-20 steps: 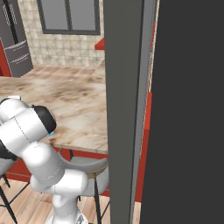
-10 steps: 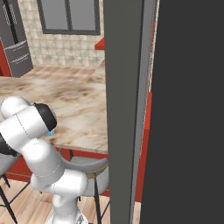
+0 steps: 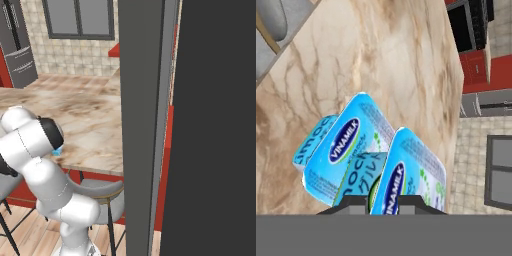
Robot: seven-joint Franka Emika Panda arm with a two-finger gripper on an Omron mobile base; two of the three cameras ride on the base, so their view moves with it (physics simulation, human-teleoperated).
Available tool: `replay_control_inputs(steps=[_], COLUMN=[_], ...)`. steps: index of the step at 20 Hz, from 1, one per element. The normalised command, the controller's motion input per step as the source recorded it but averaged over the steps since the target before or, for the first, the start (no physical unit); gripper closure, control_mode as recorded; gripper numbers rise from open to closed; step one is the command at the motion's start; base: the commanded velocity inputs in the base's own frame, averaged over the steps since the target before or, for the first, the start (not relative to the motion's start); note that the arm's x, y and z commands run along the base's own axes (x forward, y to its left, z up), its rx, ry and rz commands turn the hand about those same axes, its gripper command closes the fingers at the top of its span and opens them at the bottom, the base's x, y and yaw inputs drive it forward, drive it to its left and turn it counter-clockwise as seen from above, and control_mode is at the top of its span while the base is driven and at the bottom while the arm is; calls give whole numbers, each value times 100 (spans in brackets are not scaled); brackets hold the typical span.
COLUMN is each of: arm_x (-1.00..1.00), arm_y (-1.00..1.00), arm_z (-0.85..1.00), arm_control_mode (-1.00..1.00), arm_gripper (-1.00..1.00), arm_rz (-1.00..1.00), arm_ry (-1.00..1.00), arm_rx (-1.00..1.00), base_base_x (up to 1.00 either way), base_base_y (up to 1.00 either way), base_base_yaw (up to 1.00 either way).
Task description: Stack the yogurt containers by placing the smaller containers on top of the larger containers.
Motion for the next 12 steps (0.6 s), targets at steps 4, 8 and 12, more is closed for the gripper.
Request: replay_control_inputs(steps=[4, 8, 12], arm_x=[9, 9, 8], arm_y=[22, 23, 3], arm_z=[-2, -1, -13], arm_control_mode=[-100, -100, -100], arm_gripper=[100, 100, 100], arm_rz=[0, 1, 1], arm_ry=[0, 0, 1], arm_rx=[0, 0, 0], base_base_x=[0, 0, 0], base_base_y=[0, 0, 0], base_base_yaw=[0, 0, 0])
